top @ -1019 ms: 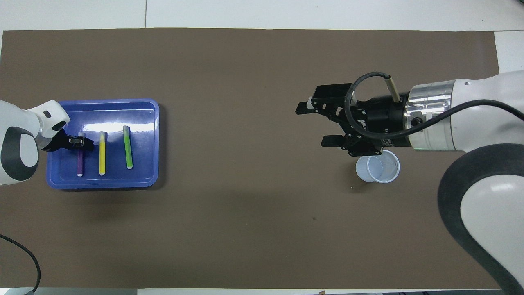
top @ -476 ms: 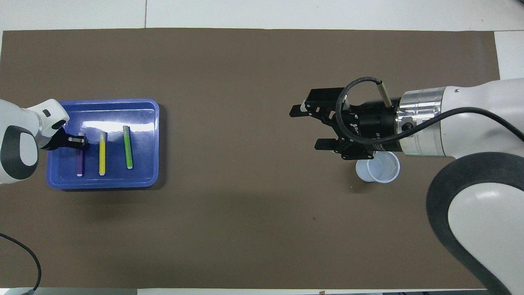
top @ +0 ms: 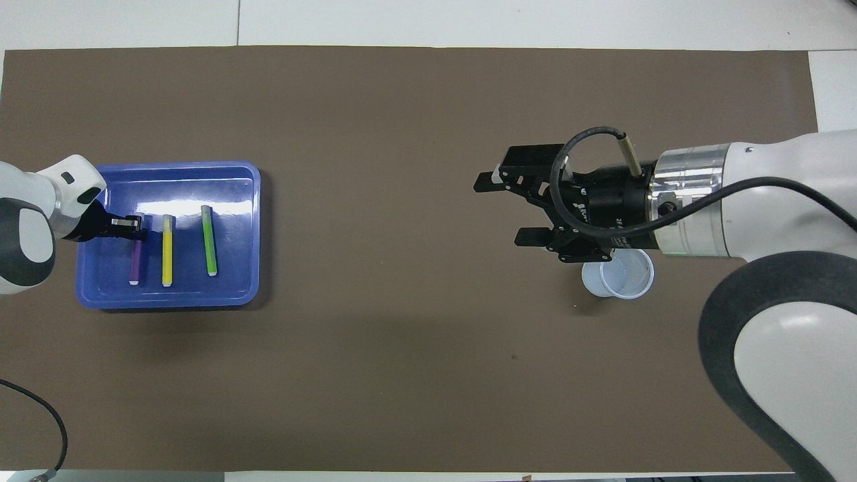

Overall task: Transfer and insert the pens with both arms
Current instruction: 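Lower the left gripper onto the purple pen while the right gripper advances, then lift the purple pen with the left gripper toward the right gripper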

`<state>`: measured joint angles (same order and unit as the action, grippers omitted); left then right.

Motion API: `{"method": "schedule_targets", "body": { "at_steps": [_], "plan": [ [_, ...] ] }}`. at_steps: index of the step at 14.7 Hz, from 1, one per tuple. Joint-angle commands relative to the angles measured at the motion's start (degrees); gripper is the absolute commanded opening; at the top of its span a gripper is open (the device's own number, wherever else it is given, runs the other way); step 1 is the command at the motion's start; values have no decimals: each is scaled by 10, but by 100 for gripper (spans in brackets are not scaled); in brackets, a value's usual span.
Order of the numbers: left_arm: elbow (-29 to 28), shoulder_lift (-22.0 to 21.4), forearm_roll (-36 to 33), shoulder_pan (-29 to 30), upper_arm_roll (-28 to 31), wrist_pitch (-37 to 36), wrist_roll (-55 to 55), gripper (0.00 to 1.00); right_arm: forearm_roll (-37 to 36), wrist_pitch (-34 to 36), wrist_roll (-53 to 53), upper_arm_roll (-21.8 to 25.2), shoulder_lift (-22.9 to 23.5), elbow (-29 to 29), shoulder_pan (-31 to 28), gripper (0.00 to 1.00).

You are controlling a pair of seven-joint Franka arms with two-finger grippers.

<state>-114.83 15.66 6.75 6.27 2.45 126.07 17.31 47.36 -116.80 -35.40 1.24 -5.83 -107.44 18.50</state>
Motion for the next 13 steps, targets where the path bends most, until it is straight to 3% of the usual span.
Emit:
{"method": "schedule_targets", "body": {
  "at_steps": [1,5,7,13],
  "plan": [
    [75,-17,8,-10,3,-122,-47,0,13,-8,1,1,-14,-16,4,100],
    [154,-53,19,-59,3,-269,-243,0,13,-10,0,1,-14,-16,5,100],
    [171,-78,42,-86,3,-317,-400,0,13,-10,-1,1,-14,-16,7,100],
    [167,-156,134,-151,2,-350,-719,0,14,-17,-5,-4,-14,-16,7,100]
  ]
}}
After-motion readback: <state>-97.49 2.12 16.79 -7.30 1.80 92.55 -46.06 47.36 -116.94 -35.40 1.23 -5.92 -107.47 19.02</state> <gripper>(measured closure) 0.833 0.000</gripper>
